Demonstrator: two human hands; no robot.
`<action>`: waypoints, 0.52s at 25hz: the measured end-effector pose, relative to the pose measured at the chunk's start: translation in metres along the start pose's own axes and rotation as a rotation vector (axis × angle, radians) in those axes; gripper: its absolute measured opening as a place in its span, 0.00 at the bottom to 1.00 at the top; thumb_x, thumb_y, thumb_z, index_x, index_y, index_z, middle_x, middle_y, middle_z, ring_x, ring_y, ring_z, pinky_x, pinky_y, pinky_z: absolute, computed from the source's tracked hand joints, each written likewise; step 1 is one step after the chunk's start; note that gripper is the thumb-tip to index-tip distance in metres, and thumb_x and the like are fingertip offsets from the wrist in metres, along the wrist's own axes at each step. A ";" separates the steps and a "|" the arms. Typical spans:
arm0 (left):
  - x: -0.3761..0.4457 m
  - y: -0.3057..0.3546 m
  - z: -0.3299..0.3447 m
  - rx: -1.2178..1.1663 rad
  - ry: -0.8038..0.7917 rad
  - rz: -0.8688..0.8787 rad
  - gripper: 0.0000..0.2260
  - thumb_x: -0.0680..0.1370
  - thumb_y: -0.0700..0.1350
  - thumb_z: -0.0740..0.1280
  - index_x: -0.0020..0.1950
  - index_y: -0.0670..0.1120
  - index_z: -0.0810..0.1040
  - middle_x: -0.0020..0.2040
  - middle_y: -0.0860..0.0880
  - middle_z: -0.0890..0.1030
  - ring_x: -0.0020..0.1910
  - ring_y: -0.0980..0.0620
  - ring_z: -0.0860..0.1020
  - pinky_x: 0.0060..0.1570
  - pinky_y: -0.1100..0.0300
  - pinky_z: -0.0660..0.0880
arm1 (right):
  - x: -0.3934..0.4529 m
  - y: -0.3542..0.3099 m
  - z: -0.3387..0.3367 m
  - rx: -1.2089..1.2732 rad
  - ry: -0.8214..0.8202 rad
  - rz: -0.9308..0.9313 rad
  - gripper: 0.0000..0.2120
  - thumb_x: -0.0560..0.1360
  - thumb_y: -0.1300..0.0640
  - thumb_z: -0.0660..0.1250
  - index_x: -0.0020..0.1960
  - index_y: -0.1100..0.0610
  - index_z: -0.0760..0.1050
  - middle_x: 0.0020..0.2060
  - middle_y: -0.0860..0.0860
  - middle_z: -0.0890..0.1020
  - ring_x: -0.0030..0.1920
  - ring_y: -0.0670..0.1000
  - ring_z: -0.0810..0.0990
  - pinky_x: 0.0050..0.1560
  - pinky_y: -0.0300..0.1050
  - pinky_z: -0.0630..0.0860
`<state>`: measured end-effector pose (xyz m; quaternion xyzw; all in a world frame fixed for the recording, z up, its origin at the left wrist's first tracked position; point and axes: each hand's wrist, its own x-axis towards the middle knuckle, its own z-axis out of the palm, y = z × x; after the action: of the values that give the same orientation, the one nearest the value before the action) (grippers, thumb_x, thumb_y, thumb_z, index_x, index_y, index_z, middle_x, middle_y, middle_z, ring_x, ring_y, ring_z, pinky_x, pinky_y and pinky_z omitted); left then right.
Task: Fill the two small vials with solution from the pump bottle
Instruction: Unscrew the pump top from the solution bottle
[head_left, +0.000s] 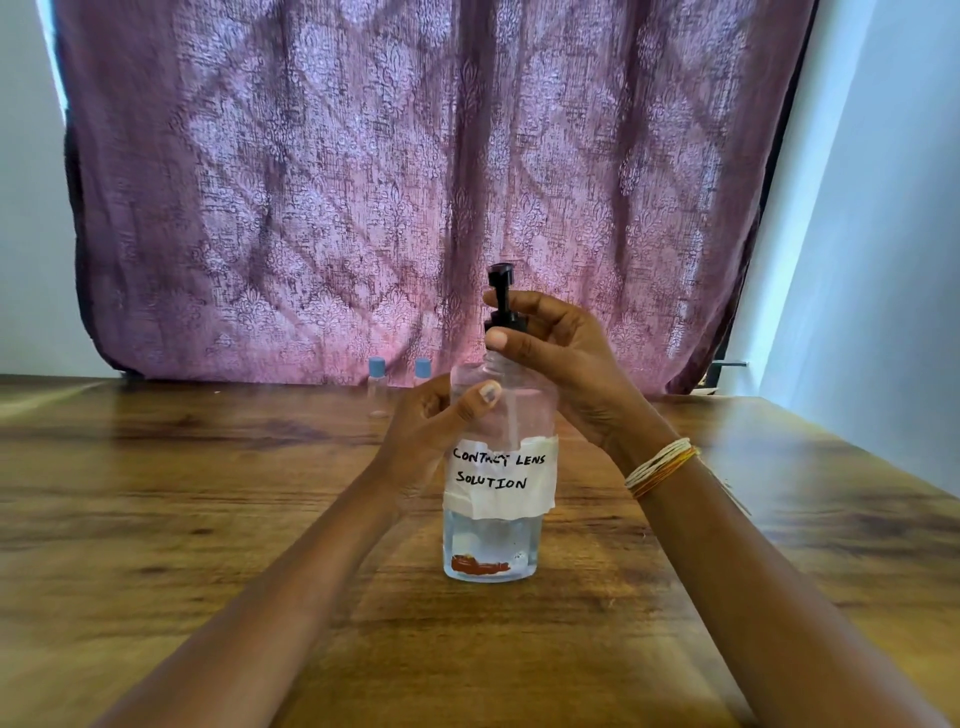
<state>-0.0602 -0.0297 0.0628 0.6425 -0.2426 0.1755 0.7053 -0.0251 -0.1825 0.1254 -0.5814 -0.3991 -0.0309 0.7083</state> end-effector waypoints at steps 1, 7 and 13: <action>0.000 0.000 0.000 0.006 -0.001 -0.003 0.10 0.72 0.47 0.68 0.45 0.41 0.82 0.37 0.49 0.86 0.37 0.53 0.83 0.37 0.62 0.79 | 0.000 -0.001 0.000 0.010 0.011 -0.008 0.20 0.66 0.63 0.74 0.57 0.65 0.78 0.41 0.49 0.86 0.42 0.45 0.84 0.43 0.38 0.79; -0.001 0.003 -0.002 0.091 0.008 0.036 0.33 0.65 0.64 0.73 0.48 0.32 0.78 0.40 0.31 0.81 0.37 0.45 0.79 0.39 0.55 0.74 | 0.014 -0.021 0.001 0.068 0.043 0.003 0.12 0.66 0.61 0.71 0.48 0.63 0.80 0.39 0.50 0.86 0.41 0.47 0.83 0.41 0.40 0.79; -0.005 0.005 0.002 0.152 0.014 0.013 0.18 0.66 0.64 0.70 0.45 0.53 0.84 0.39 0.50 0.87 0.37 0.52 0.85 0.33 0.62 0.80 | 0.029 -0.058 0.004 -0.053 0.090 0.014 0.08 0.72 0.66 0.70 0.51 0.63 0.80 0.42 0.53 0.85 0.43 0.49 0.84 0.44 0.40 0.80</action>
<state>-0.0668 -0.0311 0.0642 0.6916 -0.2277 0.2024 0.6549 -0.0376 -0.1855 0.1894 -0.6008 -0.3620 -0.0627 0.7100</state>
